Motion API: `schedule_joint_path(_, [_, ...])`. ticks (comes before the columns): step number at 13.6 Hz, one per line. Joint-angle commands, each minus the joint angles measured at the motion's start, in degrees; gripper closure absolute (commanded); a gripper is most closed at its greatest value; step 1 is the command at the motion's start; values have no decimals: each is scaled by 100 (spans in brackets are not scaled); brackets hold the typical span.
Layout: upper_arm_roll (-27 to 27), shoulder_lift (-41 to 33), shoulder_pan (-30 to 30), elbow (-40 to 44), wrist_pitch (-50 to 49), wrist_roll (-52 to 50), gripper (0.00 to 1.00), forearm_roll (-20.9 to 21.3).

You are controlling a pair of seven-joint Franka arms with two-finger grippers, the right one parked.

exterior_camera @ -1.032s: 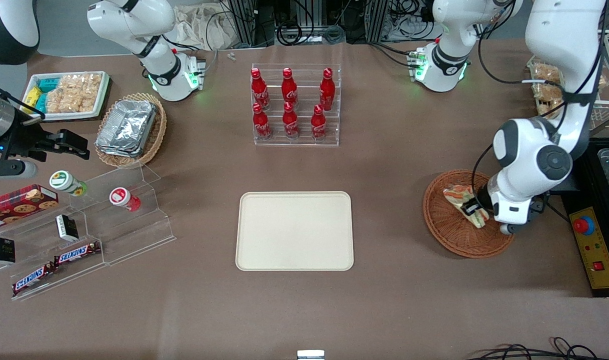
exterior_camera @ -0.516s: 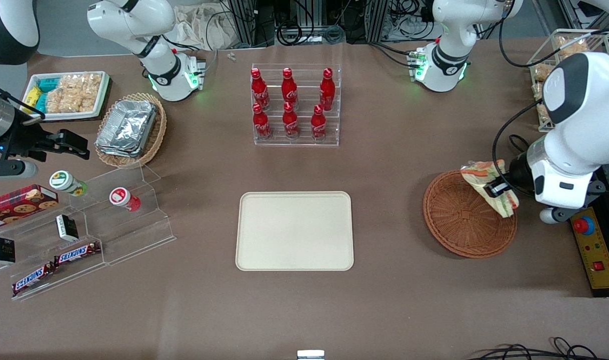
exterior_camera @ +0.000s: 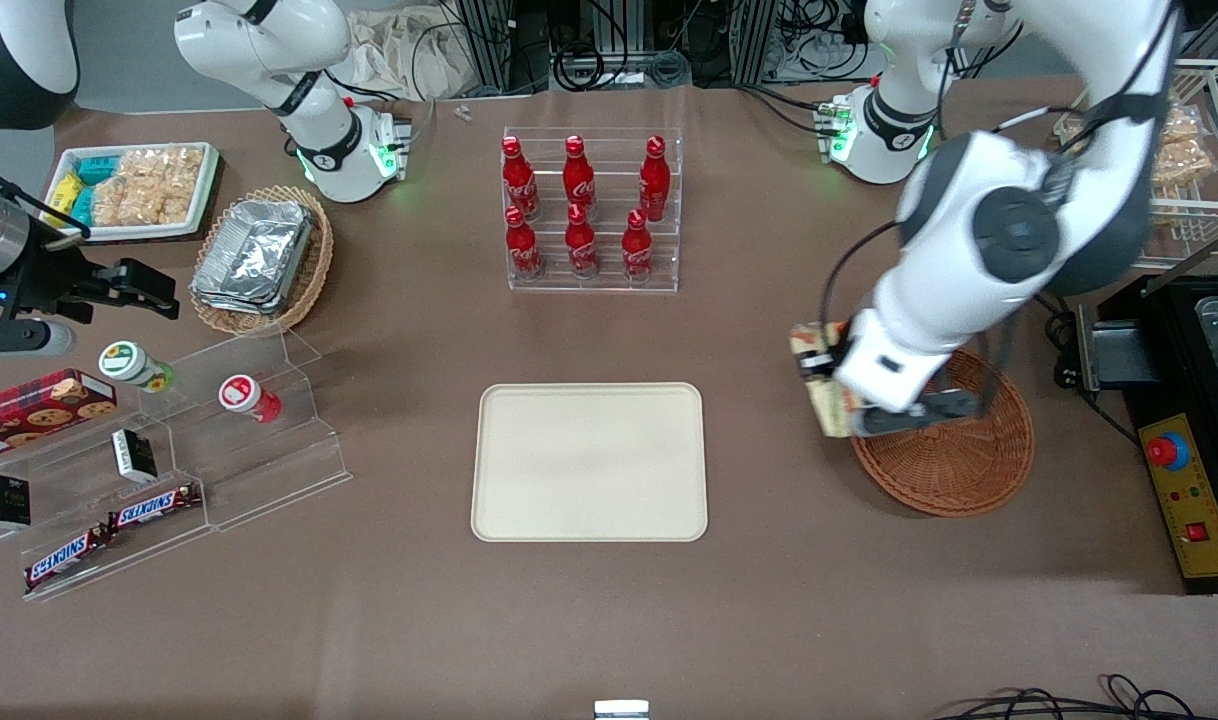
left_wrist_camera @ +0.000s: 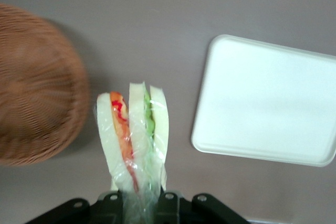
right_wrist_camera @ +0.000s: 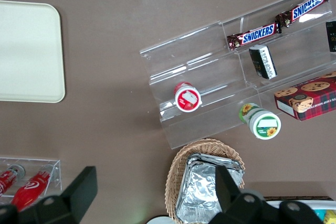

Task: Place sandwich from basket to tray
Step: 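Carry the sandwich with the left gripper over the cream tray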

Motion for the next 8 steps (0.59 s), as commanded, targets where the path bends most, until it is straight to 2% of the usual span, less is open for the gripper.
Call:
schedule_joint_path(1, [0, 893, -560, 479, 512, 107, 100, 493])
schedule_joint_path(4, [0, 2044, -938, 1155, 787, 151, 100, 1082])
schedule_joint_path(8, [9, 3039, -1212, 2000, 770, 203, 100, 1172])
